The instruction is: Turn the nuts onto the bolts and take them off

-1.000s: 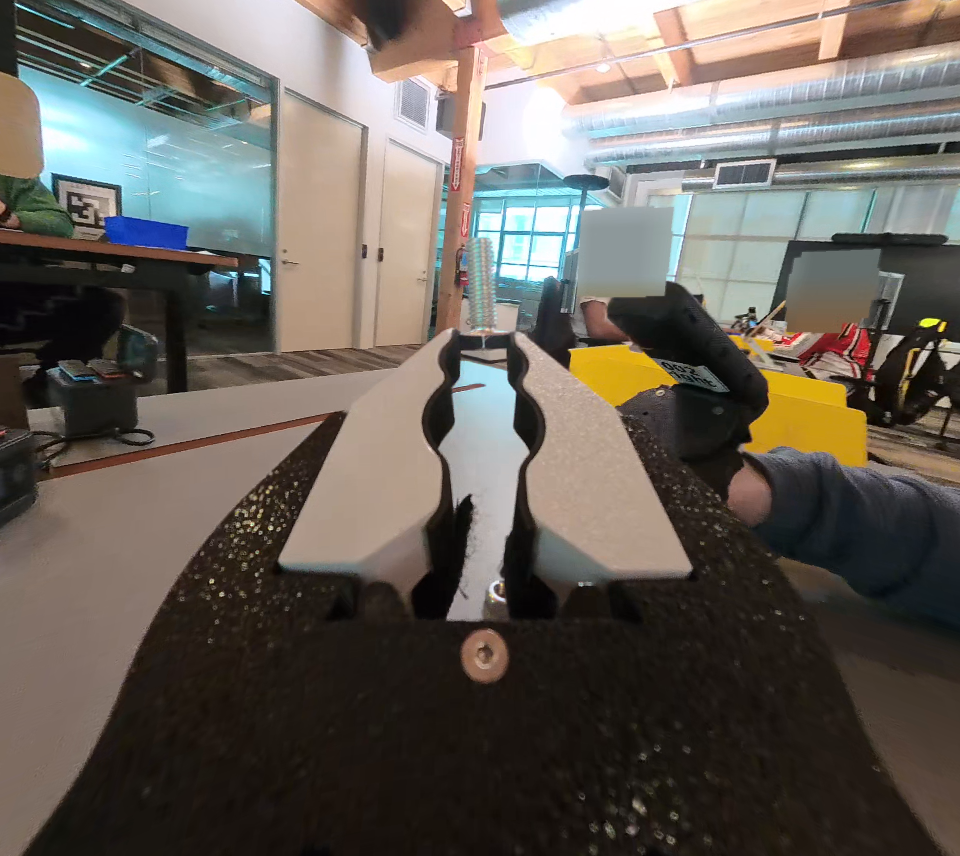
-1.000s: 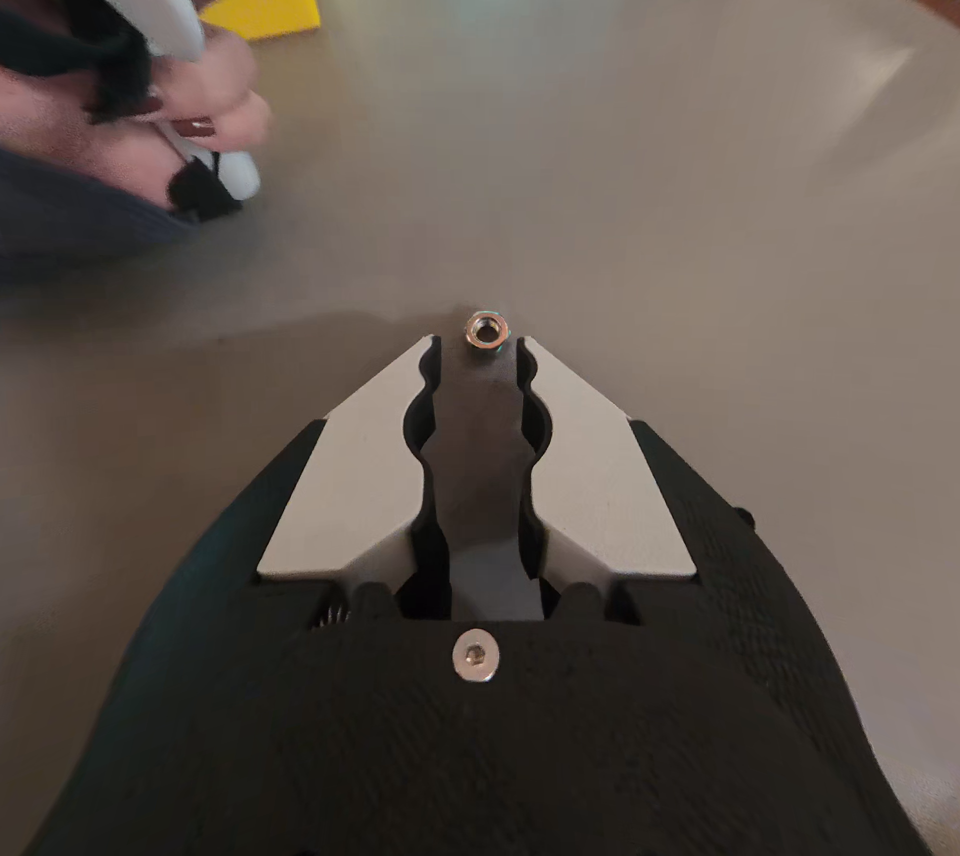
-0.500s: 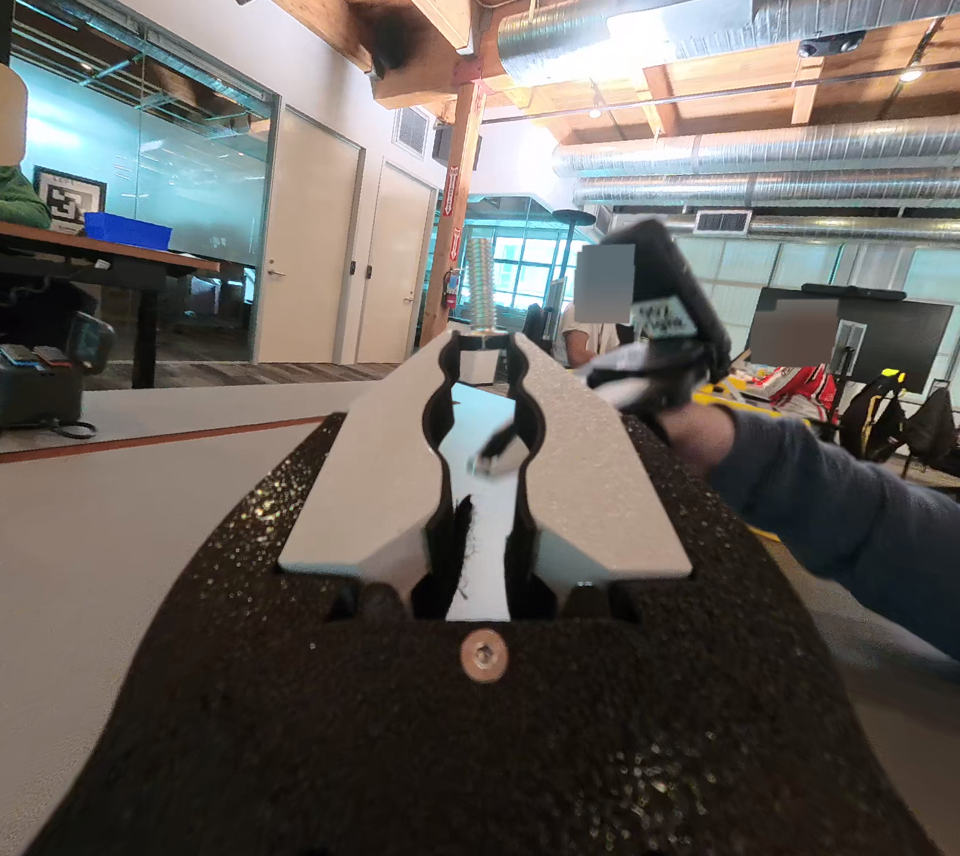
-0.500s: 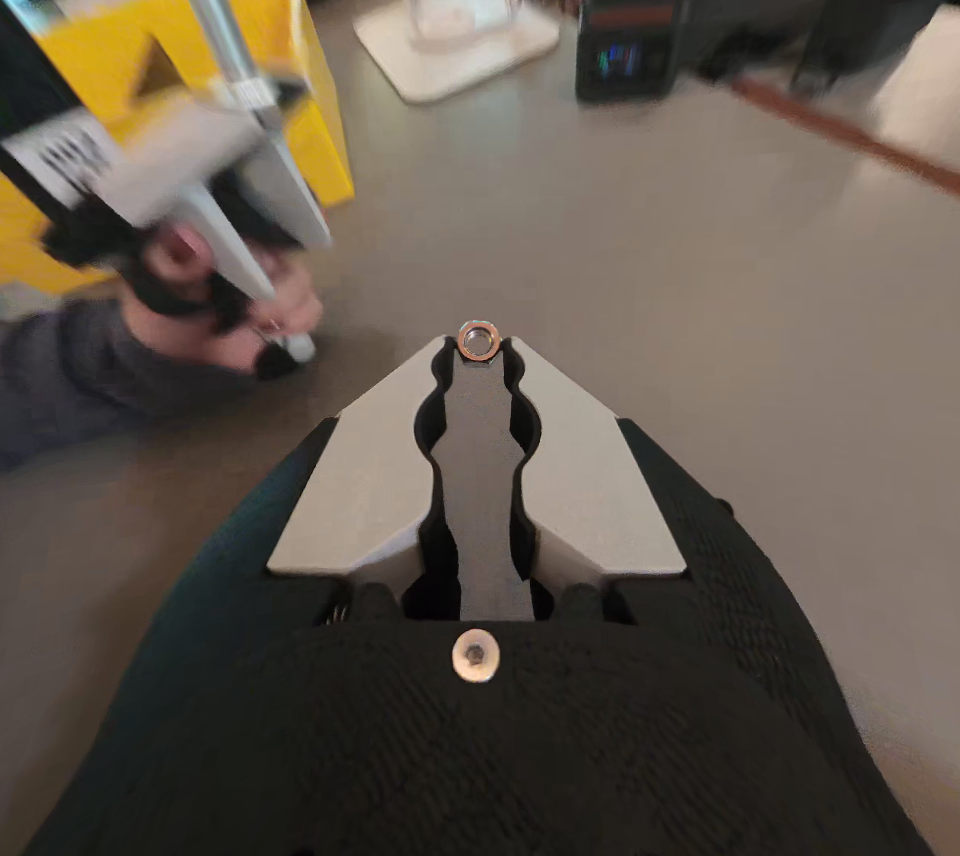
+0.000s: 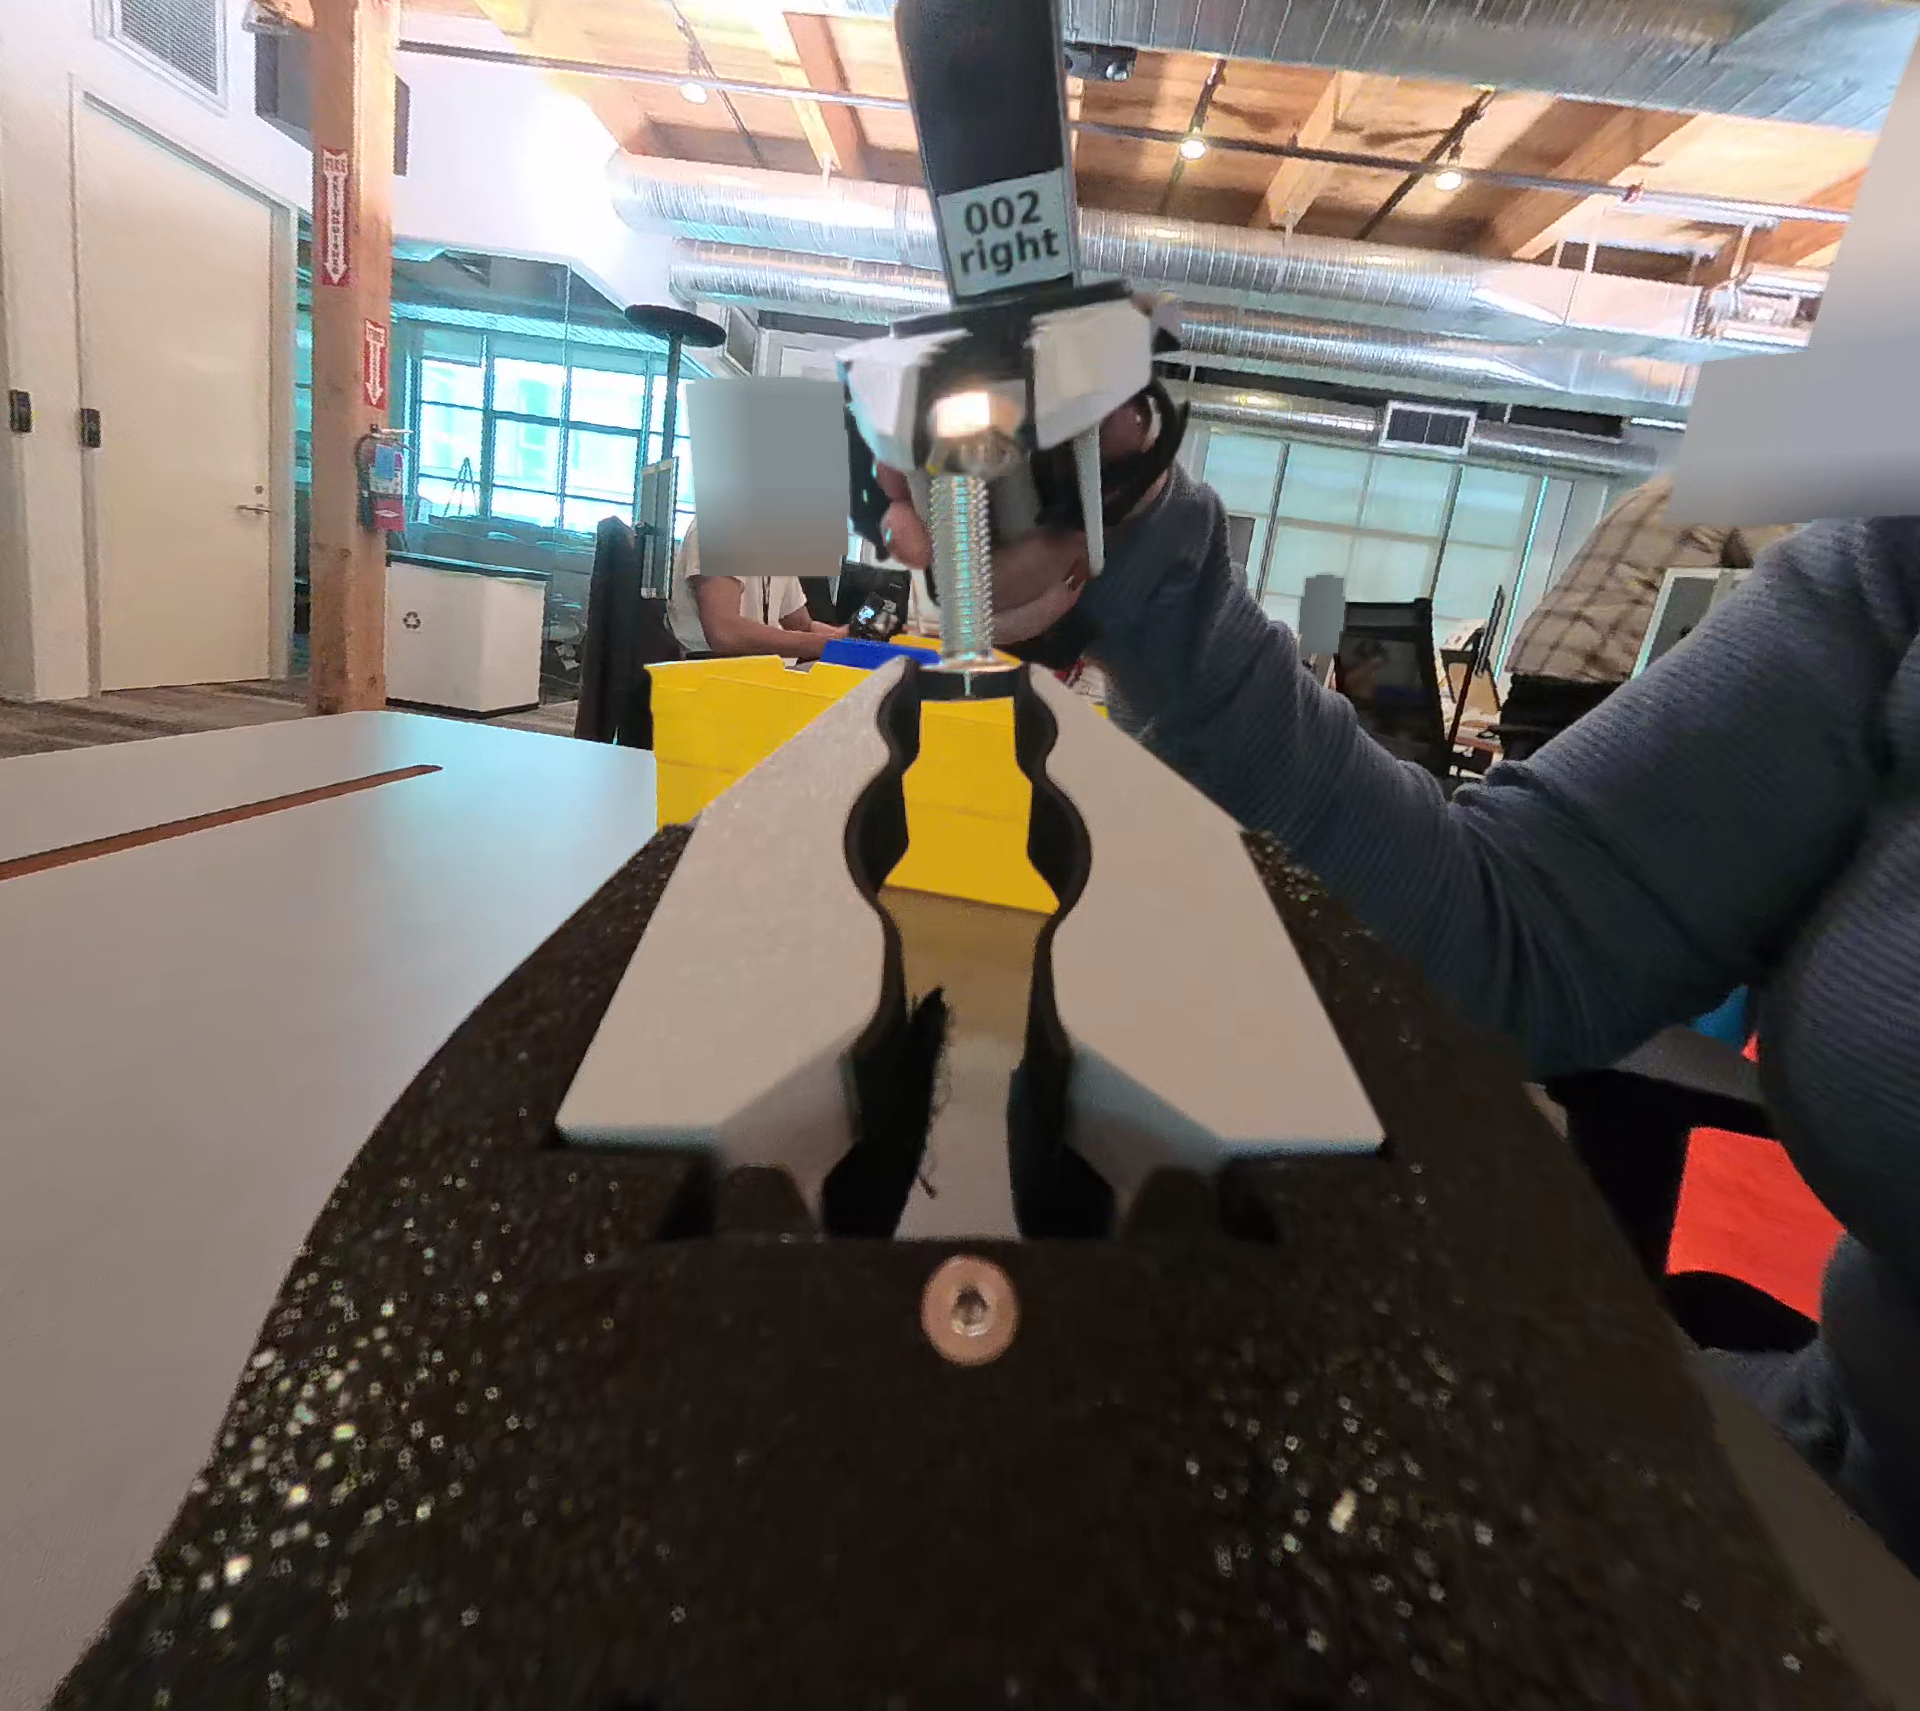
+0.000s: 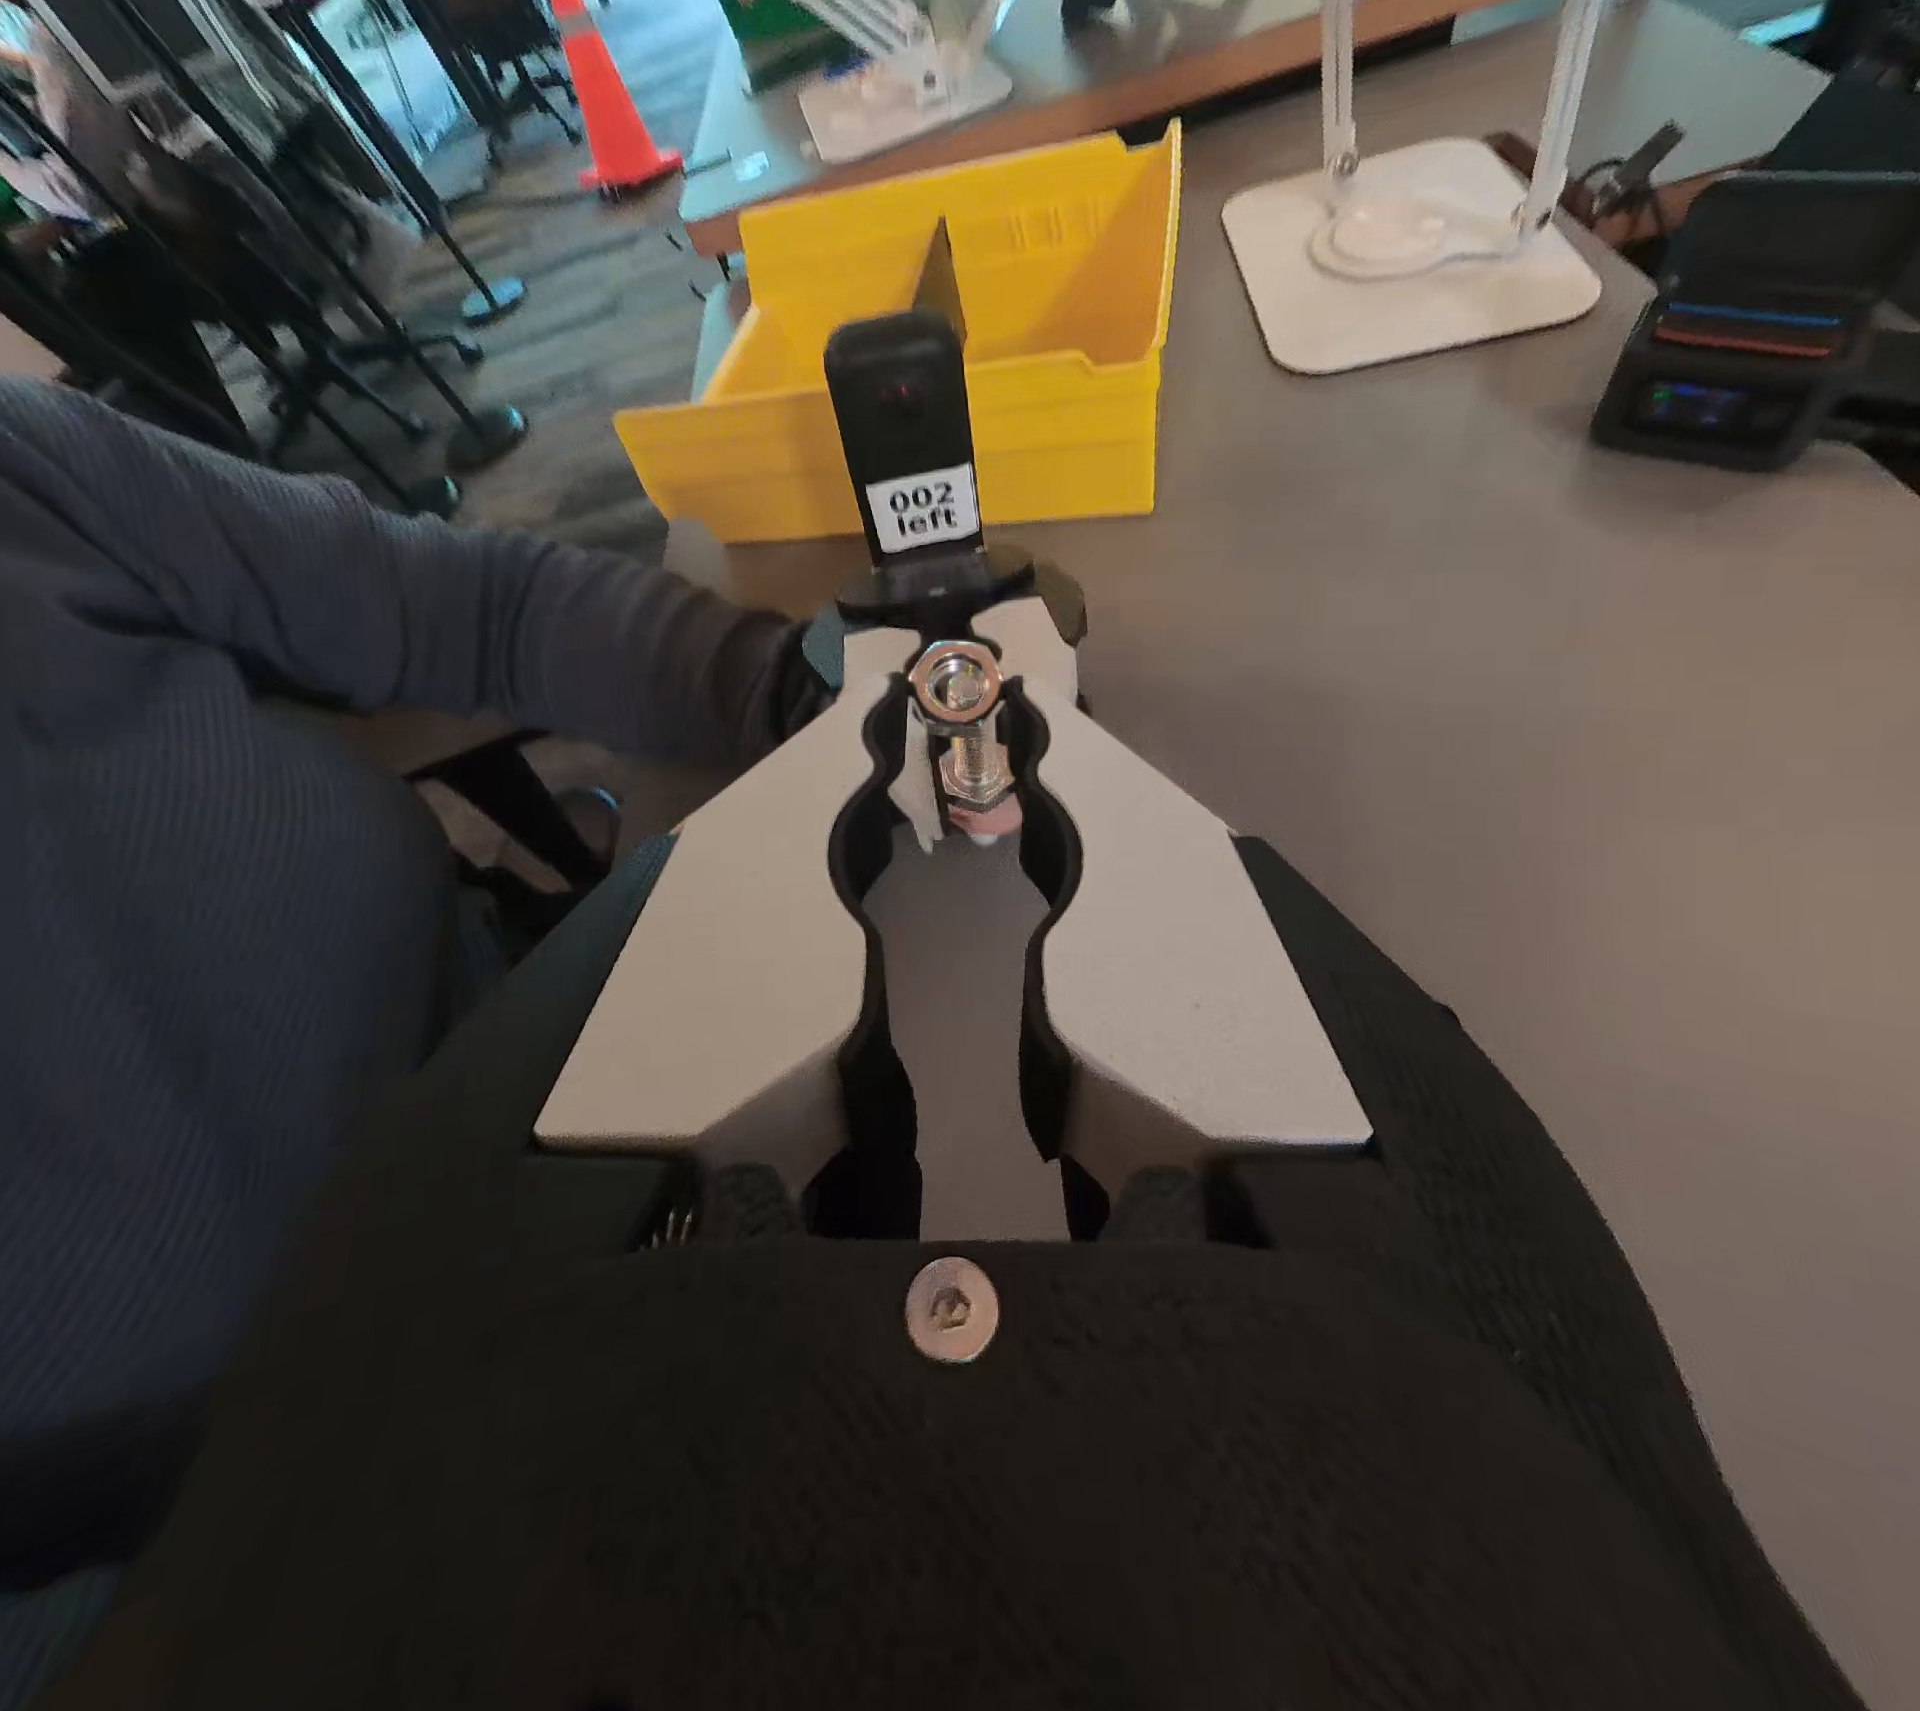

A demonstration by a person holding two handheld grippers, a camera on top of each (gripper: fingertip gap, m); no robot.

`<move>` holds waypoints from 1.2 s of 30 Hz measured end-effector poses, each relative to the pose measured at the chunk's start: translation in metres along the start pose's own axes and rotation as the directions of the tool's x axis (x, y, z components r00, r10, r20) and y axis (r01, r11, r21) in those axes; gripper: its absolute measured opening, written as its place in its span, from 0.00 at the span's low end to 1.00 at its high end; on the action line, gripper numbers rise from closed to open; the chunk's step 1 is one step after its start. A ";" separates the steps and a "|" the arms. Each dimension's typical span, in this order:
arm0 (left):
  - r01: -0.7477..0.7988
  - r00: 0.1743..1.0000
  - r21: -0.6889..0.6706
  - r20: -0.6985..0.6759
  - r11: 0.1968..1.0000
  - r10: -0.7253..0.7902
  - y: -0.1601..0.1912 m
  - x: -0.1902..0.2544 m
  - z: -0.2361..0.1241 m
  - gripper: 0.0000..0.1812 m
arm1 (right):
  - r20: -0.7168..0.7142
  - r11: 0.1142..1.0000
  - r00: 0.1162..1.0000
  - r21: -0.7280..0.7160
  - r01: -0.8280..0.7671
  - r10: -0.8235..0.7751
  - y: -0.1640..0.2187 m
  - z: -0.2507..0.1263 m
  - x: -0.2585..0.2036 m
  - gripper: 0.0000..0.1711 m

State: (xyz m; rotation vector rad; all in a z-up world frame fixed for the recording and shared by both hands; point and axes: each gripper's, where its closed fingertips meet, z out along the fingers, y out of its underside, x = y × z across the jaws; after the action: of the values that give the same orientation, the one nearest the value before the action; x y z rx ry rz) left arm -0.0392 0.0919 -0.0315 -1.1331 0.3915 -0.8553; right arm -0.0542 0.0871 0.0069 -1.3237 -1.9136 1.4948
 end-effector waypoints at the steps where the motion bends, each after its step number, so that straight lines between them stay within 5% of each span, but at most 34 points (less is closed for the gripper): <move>1: -0.008 1.000 -0.010 0.003 1.000 0.008 0.002 0.000 0.001 0.08 | -0.005 1.000 1.000 -0.023 0.004 -0.004 0.004 0.001 0.000 0.10; 21: -0.174 0.982 -0.258 0.031 0.950 0.188 0.036 -0.002 0.007 0.08 | -0.215 0.956 0.975 -0.293 -0.015 -0.051 0.043 -0.008 0.008 0.10; 36: -0.147 0.988 -0.196 0.009 0.969 0.152 0.028 0.002 0.005 0.08 | -0.185 0.965 0.981 -0.261 0.011 -0.061 0.036 -0.005 0.003 0.11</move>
State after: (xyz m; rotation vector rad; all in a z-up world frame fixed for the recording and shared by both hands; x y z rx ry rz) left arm -0.0234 0.0982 -0.0545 -1.2764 0.5431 -0.6806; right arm -0.0361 0.0920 -0.0246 -1.4743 -2.0444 1.0822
